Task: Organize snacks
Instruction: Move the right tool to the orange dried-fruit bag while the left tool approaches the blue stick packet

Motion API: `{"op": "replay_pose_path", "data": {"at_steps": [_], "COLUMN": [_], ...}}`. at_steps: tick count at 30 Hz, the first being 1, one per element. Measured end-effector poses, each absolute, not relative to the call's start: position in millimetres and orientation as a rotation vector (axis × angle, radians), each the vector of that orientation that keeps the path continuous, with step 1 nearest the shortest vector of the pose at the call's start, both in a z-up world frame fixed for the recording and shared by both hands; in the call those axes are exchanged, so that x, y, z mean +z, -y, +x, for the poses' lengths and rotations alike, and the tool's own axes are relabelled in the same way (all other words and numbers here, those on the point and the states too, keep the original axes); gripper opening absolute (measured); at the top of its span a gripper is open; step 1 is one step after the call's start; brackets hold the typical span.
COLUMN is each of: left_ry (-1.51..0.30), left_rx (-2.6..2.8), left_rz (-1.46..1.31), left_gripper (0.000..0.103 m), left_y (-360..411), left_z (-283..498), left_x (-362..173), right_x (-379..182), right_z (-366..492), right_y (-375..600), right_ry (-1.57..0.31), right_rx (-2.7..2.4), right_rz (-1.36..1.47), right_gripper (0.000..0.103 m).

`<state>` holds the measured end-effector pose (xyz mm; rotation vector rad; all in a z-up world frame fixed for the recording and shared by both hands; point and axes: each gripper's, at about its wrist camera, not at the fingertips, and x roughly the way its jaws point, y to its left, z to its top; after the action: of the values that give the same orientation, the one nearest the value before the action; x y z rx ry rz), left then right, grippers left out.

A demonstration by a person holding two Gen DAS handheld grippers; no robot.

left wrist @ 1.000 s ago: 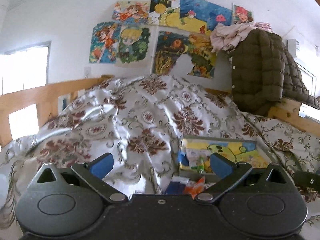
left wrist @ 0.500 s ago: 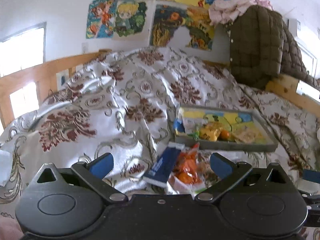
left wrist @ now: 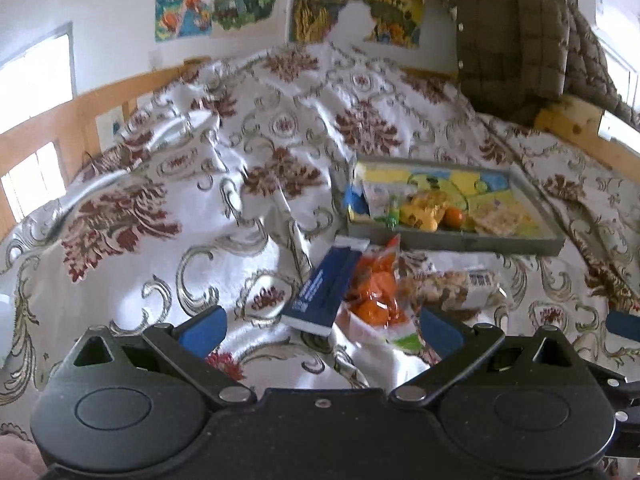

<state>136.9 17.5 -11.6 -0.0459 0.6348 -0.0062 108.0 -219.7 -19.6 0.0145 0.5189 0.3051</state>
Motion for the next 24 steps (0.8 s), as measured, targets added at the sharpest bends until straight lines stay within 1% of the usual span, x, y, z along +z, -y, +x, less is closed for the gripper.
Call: {"op": "replay_pose_path", "data": {"at_steps": [6, 12, 19, 24], "left_ry": [-0.726, -0.824, -0.862, -0.906], "left_rx": [-0.058, -0.069, -0.039, -0.086], "left_rz": [-0.050, -0.121, -0.152, -0.084], "left_gripper": [0.102, 0.102, 0.102, 0.102], "left_y": [-19, -29, -42, -49], "left_z": [159, 181, 200, 223], "left_x": [-21, -34, -39, -40], "right_x": [-23, -24, -30, -39], "right_z": [115, 121, 137, 151], "right_y": [220, 222, 217, 209], "right_ry": [-0.525, -0.510, -0.532, -0.579], "right_rx": [0.307, 0.310, 0.303, 0.319], "right_rz": [0.026, 0.049, 0.044, 0.014], "right_gripper": [0.103, 0.103, 0.103, 0.103]}}
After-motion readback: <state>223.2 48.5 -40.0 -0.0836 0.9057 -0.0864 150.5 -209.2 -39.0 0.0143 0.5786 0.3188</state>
